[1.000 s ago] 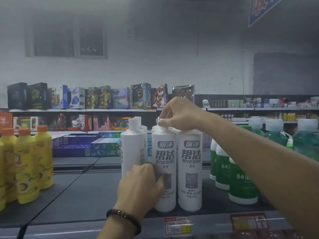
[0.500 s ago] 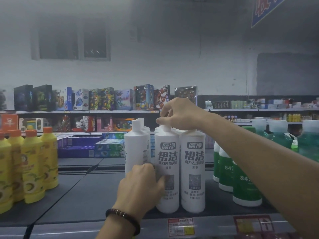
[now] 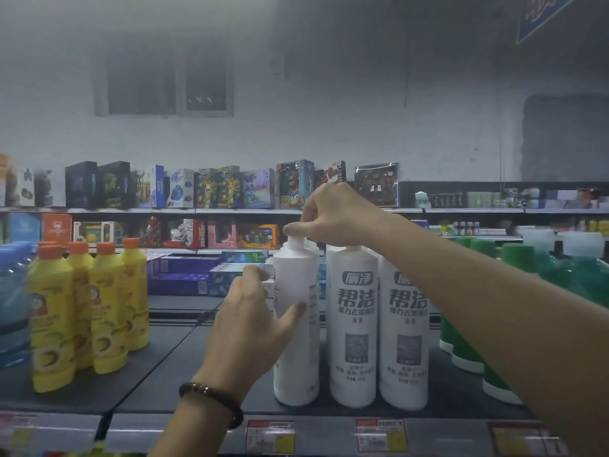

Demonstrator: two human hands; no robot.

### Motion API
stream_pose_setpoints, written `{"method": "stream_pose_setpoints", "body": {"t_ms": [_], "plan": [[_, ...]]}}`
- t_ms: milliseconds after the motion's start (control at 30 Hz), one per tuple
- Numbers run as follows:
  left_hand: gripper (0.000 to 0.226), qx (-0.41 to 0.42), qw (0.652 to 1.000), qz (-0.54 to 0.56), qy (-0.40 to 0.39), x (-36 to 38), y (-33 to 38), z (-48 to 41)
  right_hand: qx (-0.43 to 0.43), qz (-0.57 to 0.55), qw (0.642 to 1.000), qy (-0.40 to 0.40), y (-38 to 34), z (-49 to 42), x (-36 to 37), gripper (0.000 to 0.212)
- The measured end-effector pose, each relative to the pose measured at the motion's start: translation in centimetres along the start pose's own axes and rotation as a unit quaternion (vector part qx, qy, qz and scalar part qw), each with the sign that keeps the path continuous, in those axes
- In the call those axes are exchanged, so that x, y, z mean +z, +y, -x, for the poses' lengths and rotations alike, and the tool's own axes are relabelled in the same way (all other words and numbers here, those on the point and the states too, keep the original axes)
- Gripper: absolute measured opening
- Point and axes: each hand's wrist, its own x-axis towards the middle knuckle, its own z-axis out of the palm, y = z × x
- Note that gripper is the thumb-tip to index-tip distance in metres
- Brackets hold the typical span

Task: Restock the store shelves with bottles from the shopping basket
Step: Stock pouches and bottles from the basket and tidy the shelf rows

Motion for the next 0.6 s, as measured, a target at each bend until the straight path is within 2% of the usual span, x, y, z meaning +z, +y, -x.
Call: {"method": "stream_pose_setpoints", "body": {"t_ms": [200, 300, 433, 600], "plan": [[0.072, -0.050, 0.990, 0.082, -0.100, 0.7, -1.1, -0.5, 0.027, 0.001, 1.000, -0.008, -0.6, -0.6, 0.8, 0.039], [0.068, -0.075, 0.976, 0.151, -0.138, 0.9, -1.4, -0.5, 0.049, -0.016, 0.999, -0.015, -0.7, -0.9, 0.8, 0.029], [0.054, -0.089, 0.967, 0.186, -0.151, 1.2, -2.1, -0.7, 0.047, -0.058, 0.996, -0.058, -1.1, -0.9, 0.2, 0.015], [0.047, -0.082, 0.963, 0.191, -0.170, 1.5, -2.1, -0.9, 0.028, -0.013, 0.997, -0.064, -1.2, -0.9, 0.1, 0.018]]}}
